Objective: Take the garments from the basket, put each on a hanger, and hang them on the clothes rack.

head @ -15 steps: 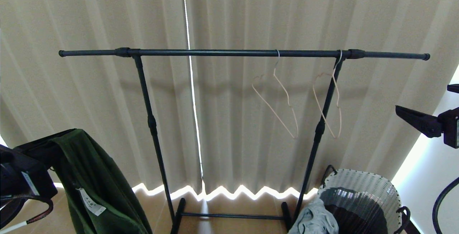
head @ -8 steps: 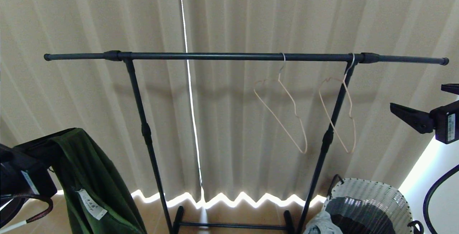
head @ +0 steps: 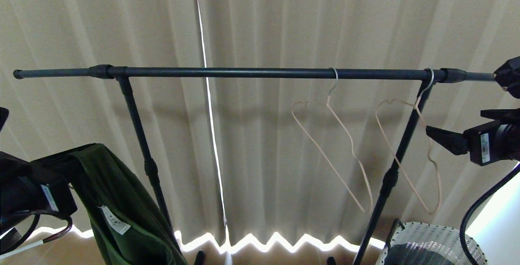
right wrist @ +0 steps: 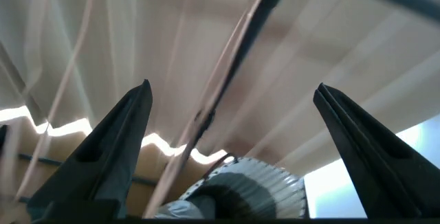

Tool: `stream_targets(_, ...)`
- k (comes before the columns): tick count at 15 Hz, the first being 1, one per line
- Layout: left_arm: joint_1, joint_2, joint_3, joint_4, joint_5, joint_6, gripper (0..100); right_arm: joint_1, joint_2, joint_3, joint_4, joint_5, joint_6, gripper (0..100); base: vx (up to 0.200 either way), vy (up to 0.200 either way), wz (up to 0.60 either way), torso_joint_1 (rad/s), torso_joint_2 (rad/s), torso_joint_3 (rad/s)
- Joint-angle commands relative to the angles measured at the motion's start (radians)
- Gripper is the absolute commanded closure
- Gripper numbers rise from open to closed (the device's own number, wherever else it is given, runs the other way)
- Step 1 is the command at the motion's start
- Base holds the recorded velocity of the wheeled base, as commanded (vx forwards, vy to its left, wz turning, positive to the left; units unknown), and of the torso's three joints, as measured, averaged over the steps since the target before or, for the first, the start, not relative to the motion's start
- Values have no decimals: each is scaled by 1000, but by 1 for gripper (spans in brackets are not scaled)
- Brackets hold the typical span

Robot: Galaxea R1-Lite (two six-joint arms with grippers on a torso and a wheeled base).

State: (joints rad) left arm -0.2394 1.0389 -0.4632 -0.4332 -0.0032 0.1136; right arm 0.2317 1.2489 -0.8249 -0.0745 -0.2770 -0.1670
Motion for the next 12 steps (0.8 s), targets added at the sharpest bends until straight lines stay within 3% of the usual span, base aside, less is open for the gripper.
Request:
stream_targets(1, 0, 46, -2, -2, 0, 1, 100, -22, 98, -2, 10, -8, 54, 0, 0, 0, 0, 0, 0, 0)
stream_targets(5, -1, 101, 5, -59, 0, 1, 100, -22, 168, -2, 38, -62, 130, 0, 0, 0, 0, 0, 0, 0)
stream_targets(9, -1, 185, 9, -150, 2, 0, 100, -23, 145, 0, 84, -64, 159, 0, 0, 0, 0, 0, 0, 0)
stream_targets(12, -3, 182, 12, -162, 2, 0, 100, -18, 156, 0, 128, -64, 270, 0, 0, 0, 0, 0, 0, 0)
